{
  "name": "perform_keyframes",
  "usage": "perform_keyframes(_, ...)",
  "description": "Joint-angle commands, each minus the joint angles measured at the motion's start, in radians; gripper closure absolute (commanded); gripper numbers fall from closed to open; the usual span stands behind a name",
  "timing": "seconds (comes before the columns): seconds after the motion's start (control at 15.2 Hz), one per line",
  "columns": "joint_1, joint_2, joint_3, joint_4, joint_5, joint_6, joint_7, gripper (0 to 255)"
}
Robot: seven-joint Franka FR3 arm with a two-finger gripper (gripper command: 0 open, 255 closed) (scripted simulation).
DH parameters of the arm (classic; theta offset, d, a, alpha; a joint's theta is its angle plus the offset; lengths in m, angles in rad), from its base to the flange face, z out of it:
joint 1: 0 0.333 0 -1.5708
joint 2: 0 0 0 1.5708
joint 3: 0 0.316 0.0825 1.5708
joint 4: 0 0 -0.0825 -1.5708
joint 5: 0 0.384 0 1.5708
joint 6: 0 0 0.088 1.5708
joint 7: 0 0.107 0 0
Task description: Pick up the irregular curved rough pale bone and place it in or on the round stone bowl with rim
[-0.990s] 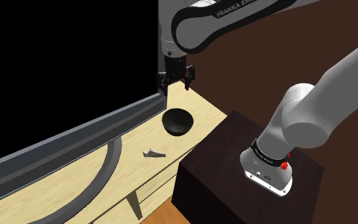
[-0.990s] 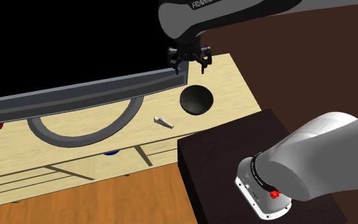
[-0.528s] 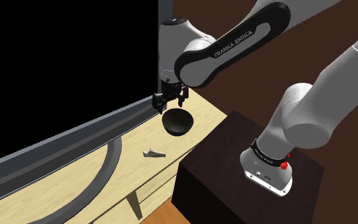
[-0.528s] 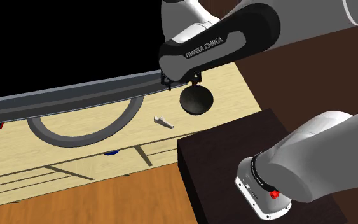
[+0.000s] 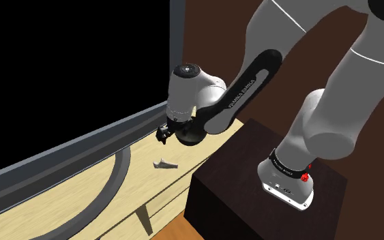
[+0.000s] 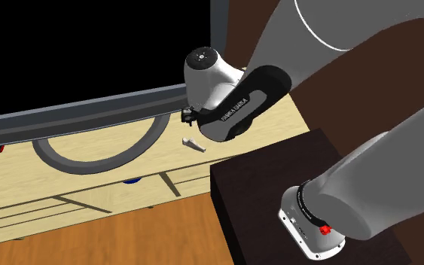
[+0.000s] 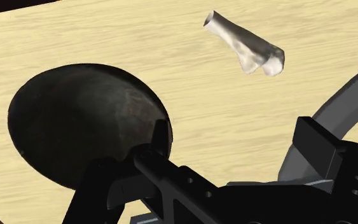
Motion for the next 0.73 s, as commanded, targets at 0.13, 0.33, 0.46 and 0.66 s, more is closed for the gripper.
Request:
perform_keyframes(0.13, 0.103, 0.175, -0.119, 0.048, -0.418, 0.172, 0.368, 0)
perform_keyframes(0.33, 0.328, 0.315, -0.347, 0.134, -0.734, 0.277, 0.687, 0)
perform_keyframes(0.46, 0.512, 0.421, -0.521, 0.212, -0.924, 0.358, 0.916, 0)
perform_keyframes(0.66, 0.593, 0.493, -0.603, 0.259, -0.986, 0.410, 1.007, 0)
